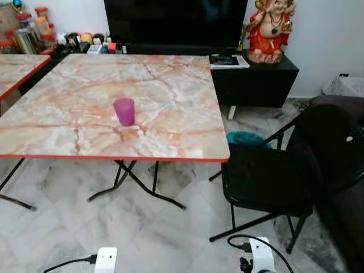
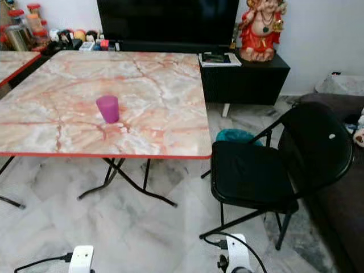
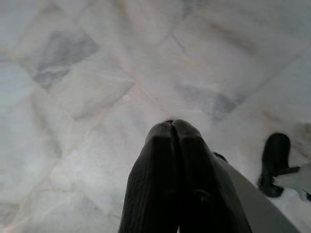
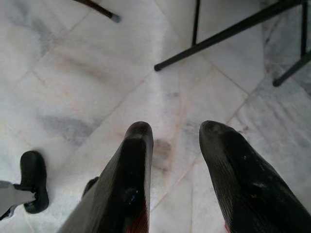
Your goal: Setting the table
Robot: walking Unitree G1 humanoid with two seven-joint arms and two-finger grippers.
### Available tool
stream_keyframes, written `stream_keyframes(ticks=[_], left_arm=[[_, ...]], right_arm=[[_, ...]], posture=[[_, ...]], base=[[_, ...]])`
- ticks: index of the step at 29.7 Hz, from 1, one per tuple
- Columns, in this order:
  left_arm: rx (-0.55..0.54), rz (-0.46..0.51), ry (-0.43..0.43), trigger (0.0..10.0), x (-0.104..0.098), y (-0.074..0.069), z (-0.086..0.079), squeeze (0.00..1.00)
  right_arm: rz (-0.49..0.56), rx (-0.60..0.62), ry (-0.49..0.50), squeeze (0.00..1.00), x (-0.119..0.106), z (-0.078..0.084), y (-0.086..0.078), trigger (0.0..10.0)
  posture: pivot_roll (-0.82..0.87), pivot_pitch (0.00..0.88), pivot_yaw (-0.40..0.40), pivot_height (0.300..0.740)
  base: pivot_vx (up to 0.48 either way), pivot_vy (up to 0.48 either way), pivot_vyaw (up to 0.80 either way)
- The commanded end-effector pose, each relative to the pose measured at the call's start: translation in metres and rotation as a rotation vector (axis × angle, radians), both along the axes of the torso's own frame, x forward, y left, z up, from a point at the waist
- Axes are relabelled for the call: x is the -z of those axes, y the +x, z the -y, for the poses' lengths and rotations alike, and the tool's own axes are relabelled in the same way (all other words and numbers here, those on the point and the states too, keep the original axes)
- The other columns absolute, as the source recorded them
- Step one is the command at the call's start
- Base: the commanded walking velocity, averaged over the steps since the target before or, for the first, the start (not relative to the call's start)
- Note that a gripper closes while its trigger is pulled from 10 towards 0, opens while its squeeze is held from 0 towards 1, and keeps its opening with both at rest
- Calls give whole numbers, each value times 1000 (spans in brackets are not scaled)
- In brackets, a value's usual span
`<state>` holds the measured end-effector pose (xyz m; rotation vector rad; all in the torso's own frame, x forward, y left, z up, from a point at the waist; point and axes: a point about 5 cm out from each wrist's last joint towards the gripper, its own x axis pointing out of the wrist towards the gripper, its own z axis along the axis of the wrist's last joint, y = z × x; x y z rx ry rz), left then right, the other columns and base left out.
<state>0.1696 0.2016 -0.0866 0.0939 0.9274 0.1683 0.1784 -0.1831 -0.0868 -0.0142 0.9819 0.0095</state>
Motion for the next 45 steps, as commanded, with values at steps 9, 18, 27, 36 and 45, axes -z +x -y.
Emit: stream_keyframes(ticks=[9,18,27,36,45], left_arm=[[-121,327,135,10000,-37,44,-22,0],[-111,779,247,10000,-110,100,-26,0],[-83,1114,235,10000,-182,136,-2,0],[-19,1289,191,10000,-239,168,11,0],[-1,1307,113,10000,-257,179,18,0]], right_arm=[[29,14,22,0,-4,-3,9,10000],[28,6,16,0,-5,-1,10,10000],[34,11,17,0,-5,-1,10,10000],[39,0,10,0,-6,-1,12,10000],[37,0,12,0,-6,-3,12,10000]], posture=[[-64,0,-63,740],[-52,0,-70,740],[-63,0,-64,740],[-71,0,-57,740],[-74,0,-51,740]], base=[[0,0,0],[0,0,0],[0,0,0],[123,0,0],[360,0,0]])
